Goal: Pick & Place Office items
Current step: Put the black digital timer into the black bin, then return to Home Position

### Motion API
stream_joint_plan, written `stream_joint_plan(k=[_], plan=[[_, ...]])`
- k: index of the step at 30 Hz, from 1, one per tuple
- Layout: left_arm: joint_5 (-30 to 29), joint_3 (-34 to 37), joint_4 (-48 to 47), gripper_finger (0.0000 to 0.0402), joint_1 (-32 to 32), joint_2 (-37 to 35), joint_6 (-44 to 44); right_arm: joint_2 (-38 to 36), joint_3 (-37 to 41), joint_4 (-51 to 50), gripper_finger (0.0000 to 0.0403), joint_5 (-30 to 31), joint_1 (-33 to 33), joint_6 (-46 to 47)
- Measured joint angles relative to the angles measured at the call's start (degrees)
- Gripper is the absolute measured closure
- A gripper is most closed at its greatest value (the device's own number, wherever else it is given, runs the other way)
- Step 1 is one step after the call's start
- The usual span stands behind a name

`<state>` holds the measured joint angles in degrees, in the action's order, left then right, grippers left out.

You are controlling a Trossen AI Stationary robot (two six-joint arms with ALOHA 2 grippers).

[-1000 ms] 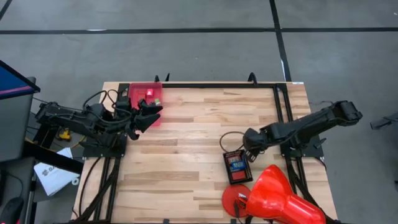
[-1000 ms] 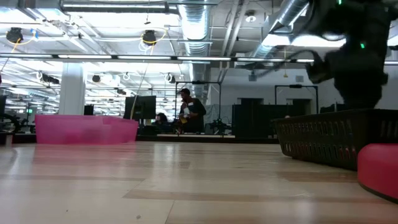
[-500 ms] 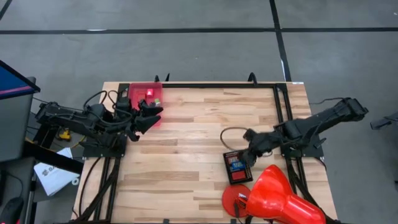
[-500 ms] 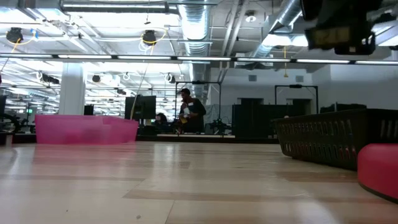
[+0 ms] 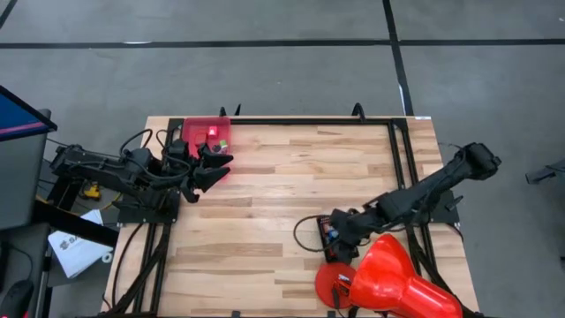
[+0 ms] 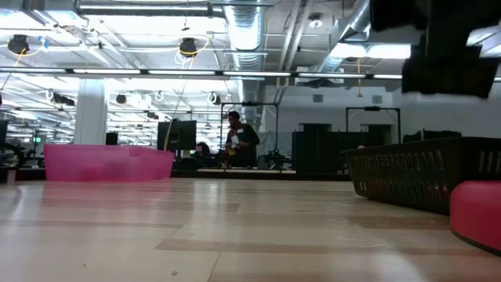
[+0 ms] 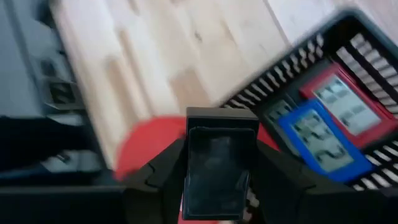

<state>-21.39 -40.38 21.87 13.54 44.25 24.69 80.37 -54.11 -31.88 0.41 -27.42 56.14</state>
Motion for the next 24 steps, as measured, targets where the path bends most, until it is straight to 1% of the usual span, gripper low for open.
stream_joint_plan(k=[5, 8, 10, 13, 16, 21, 24], plan=[[1.5, 0.0, 0.0, 0.0170, 0.0, 0.0, 0.0, 4.1, -0.2, -3.6, 0.0234, -4.5, 1.2, -4.5], [1.9, 0.0, 0.0, 0.0170, 0.1, 0.0, 0.2, 5.5, -0.2, -6.8, 0.0235, -6.3, 1.2, -7.0], [1.8, 0.0, 0.0, 0.0170, 0.6, 0.0, 0.1, 5.6, -0.2, -8.1, 0.0241, -6.5, 1.2, -8.3], [1.8, 0.0, -0.4, 0.0170, 0.9, 0.0, -0.3, 5.2, -0.2, -8.1, 0.0250, -6.5, 1.2, -10.7], [1.8, 0.0, -1.8, 0.0170, 0.9, 0.0, -0.3, 5.1, -0.2, -7.6, 0.0246, -5.9, 1.3, -14.1], [1.7, 0.0, -3.3, 0.0170, 0.9, 0.0, -0.4, 5.1, -0.2, -8.4, 0.0213, -1.8, 0.7, -16.5], [-0.5, 0.0, -4.6, 0.0170, 0.9, 0.0, -0.8, 5.1, -0.2, -8.8, 0.0196, -0.6, 1.0, -16.3]])
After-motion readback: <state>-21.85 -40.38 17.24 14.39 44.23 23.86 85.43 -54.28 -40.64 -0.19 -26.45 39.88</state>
